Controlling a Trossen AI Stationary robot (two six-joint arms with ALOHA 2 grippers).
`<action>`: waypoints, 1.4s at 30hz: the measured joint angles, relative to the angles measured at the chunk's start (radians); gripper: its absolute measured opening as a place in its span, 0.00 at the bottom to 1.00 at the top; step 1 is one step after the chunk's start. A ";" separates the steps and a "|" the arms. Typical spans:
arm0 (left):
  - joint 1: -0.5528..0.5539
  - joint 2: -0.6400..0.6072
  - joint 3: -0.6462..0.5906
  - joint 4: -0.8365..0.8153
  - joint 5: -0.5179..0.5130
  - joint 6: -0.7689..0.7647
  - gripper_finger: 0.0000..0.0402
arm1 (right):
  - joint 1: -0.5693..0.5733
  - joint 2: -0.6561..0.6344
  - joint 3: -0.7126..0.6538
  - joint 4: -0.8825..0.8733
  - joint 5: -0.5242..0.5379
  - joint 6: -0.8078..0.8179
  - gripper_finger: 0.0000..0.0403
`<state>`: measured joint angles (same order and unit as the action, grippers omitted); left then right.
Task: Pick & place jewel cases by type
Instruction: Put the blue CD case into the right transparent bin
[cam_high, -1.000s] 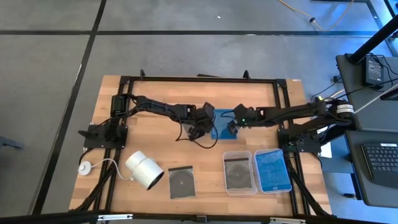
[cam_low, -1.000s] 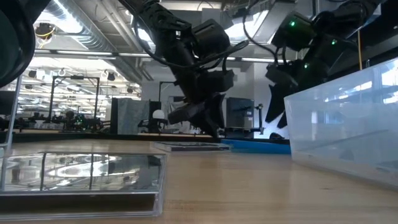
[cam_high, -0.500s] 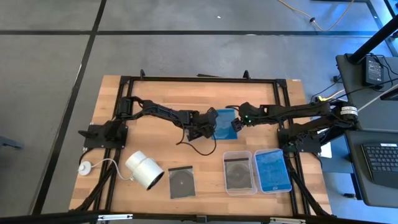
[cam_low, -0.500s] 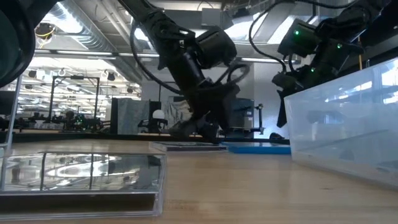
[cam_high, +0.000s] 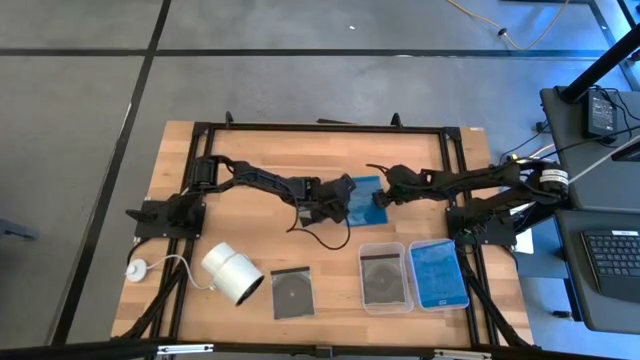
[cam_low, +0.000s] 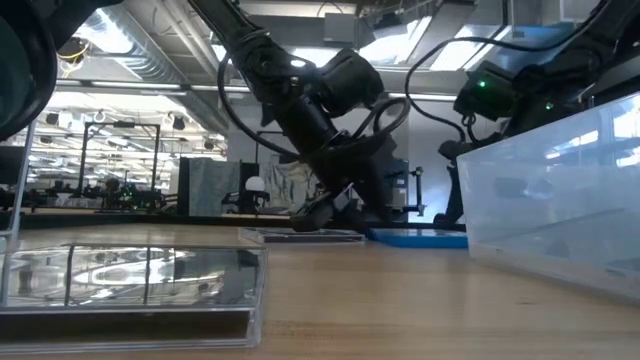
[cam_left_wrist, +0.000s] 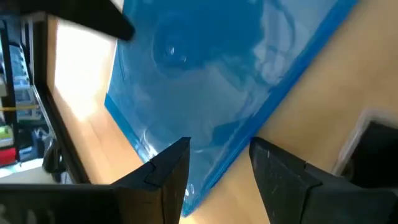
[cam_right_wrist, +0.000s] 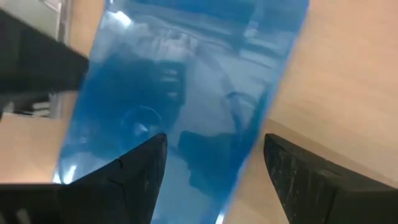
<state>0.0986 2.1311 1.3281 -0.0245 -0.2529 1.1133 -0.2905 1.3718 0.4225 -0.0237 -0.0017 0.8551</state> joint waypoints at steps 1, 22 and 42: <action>-0.001 0.000 0.000 0.005 0.015 0.000 0.41 | 0.000 0.004 0.000 0.009 -0.008 0.001 0.67; -0.005 0.026 0.000 -0.014 0.014 -0.079 0.33 | -0.021 -0.056 -0.001 0.032 -0.161 0.033 0.67; -0.003 0.026 0.000 -0.009 0.035 -0.030 0.32 | -0.016 -0.074 -0.001 -0.015 -0.232 -0.005 0.67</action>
<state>0.0956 2.1567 1.3277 -0.0338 -0.2176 1.0836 -0.3061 1.2976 0.4217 -0.0387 -0.2337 0.8505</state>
